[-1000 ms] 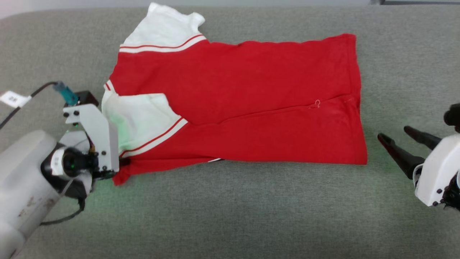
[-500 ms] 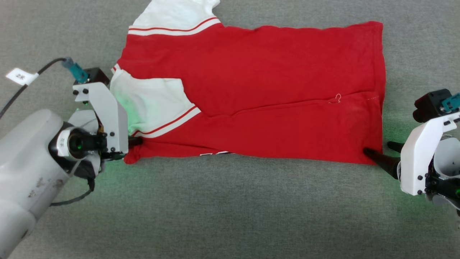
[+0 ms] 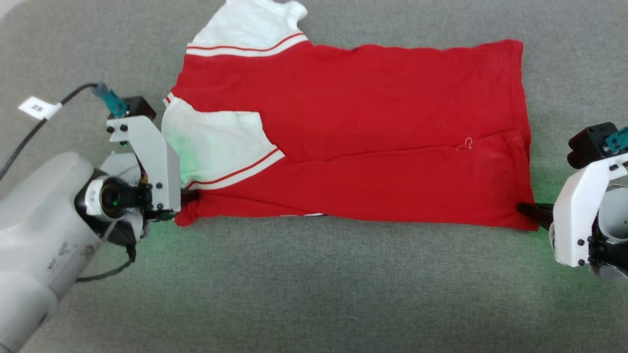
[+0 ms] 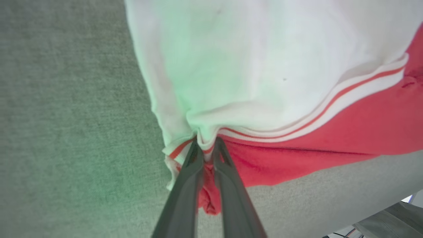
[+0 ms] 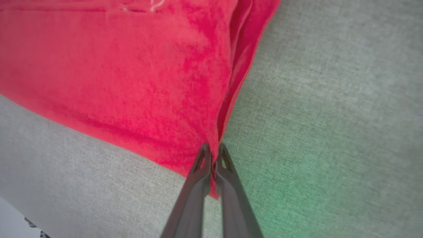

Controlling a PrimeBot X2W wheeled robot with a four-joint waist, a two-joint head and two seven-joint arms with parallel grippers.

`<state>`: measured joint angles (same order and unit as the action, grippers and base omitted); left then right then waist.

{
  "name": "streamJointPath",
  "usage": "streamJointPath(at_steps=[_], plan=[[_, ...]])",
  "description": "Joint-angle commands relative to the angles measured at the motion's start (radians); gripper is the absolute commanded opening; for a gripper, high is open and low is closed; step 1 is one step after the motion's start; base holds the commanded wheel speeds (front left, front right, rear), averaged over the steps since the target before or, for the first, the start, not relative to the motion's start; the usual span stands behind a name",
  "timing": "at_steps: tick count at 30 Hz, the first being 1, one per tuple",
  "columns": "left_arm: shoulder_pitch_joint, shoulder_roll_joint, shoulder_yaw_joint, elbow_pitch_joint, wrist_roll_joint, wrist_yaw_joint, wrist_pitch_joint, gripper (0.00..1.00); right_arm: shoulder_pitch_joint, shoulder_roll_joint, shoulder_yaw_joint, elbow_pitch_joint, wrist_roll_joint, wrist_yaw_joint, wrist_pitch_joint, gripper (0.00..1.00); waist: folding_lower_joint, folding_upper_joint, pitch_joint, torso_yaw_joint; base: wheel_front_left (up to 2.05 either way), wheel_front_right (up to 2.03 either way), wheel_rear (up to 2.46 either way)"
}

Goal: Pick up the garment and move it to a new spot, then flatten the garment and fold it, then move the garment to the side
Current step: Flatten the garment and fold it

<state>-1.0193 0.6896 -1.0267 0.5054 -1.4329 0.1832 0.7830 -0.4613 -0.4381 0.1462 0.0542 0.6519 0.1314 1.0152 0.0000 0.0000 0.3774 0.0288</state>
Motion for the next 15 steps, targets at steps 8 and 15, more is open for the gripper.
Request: streamJointPath(at_steps=[8,15], plan=[[0.06,0.032,-0.041,-0.046,0.009,0.025,0.056,0.0,0.058,-0.033,-0.017,-0.032,0.019,-0.001,0.009,0.0,0.0,0.0,-0.072,0.014,0.0,0.0,0.0],[0.082,0.071,-0.055,-0.136,0.01,0.056,0.082,0.0,0.128,-0.056,-0.046,-0.095,0.033,-0.001,0.043,0.0,0.0,0.0,-0.114,0.029,0.0,0.0,0.0]])
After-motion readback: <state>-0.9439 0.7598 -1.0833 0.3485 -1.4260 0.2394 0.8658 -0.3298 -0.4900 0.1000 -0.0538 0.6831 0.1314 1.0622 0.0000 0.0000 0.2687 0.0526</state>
